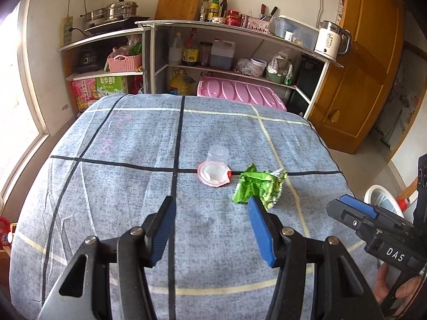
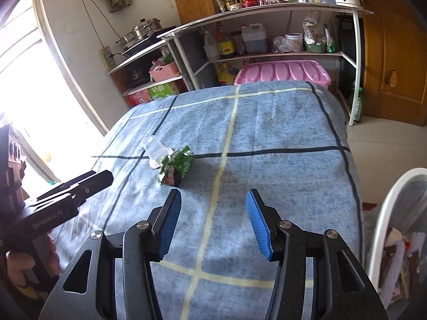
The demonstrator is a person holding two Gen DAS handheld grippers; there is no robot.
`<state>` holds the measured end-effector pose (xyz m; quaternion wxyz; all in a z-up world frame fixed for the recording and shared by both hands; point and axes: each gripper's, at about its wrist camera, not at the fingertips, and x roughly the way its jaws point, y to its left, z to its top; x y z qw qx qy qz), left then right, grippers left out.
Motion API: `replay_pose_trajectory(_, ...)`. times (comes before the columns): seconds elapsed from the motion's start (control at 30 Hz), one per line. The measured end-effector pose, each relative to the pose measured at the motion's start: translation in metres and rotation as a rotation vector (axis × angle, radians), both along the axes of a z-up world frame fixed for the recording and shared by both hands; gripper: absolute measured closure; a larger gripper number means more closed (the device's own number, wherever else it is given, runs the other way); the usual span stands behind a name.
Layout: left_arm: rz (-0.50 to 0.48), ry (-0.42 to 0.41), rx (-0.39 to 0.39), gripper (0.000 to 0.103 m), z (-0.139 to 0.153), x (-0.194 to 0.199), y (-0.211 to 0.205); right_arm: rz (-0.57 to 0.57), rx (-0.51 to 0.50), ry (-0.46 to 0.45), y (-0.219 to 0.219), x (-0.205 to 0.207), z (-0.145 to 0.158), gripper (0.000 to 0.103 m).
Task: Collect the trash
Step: 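Move both tools back to the table toward the cup and green chip bag, then grasp the green chip bag with the right tool while the left tool grasps the clear cup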
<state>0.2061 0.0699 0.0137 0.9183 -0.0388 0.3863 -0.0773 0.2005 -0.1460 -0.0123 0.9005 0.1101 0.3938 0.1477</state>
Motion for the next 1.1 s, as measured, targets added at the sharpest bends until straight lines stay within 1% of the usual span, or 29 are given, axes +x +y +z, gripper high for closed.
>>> replay_pose_trajectory(0.1, 0.014, 0.011, -0.006, 0.045, -0.004, 0.006, 0.011, 0.050, 0.031, 0.022, 0.017, 0.015, -0.005, 0.045)
replay_pose_trajectory(0.2, 0.021, 0.017, -0.010, 0.044, -0.008, 0.011, 0.019, 0.071, 0.022, 0.038, 0.033, 0.030, -0.013, 0.045)
replay_pose_trajectory(0.33, 0.023, 0.025, -0.009, 0.043, -0.012, 0.019, 0.025, 0.086, 0.018, 0.083, 0.047, 0.051, -0.024, 0.045)
replay_pose_trajectory(0.47, 0.017, 0.038, -0.035, 0.041, -0.015, 0.029, 0.026, 0.080, -0.028, 0.071, 0.055, 0.063, -0.024, 0.045)
replay_pose_trajectory(0.53, 0.003, 0.038, -0.042, 0.040, -0.015, 0.034, 0.024, 0.081, -0.024, 0.092, 0.056, 0.070, -0.026, 0.045)
replay_pose_trajectory(0.57, -0.003, 0.036, -0.045, 0.039, -0.015, 0.036, 0.023, 0.083, -0.017, 0.094, 0.055, 0.071, -0.027, 0.049)
replay_pose_trajectory(0.6, -0.010, 0.035, -0.047, 0.038, -0.015, 0.038, 0.021, 0.076, -0.026, 0.087, 0.054, 0.071, -0.028, 0.055)
replay_pose_trajectory(0.63, -0.018, 0.034, -0.050, 0.037, -0.015, 0.041, 0.019, 0.069, -0.037, 0.078, 0.052, 0.071, -0.027, 0.070)
replay_pose_trajectory(0.7, -0.033, 0.032, -0.060, 0.037, -0.014, 0.047, 0.014, 0.064, -0.033, 0.071, 0.047, 0.072, -0.026, 0.083)
replay_pose_trajectory(0.73, -0.042, 0.029, -0.068, 0.036, -0.014, 0.049, 0.012, 0.056, -0.038, 0.073, 0.045, 0.072, -0.026, 0.093)
replay_pose_trajectory(0.83, -0.066, 0.024, -0.074, 0.035, -0.014, 0.056, 0.003, 0.031, -0.037, 0.072, 0.035, 0.069, -0.028, 0.093)
replay_pose_trajectory(0.93, -0.084, 0.044, -0.061, 0.035, -0.019, 0.066, -0.008, 0.013, -0.024, 0.059, 0.025, 0.064, -0.026, 0.093)
replay_pose_trajectory(1.0, -0.082, 0.044, -0.039, 0.035, -0.021, 0.071, -0.015, -0.002, -0.018, 0.051, 0.019, 0.061, -0.024, 0.093)
replay_pose_trajectory(1.1, -0.088, 0.042, -0.011, 0.035, -0.024, 0.077, -0.023, -0.023, 0.017, 0.050, 0.009, 0.057, -0.020, 0.093)
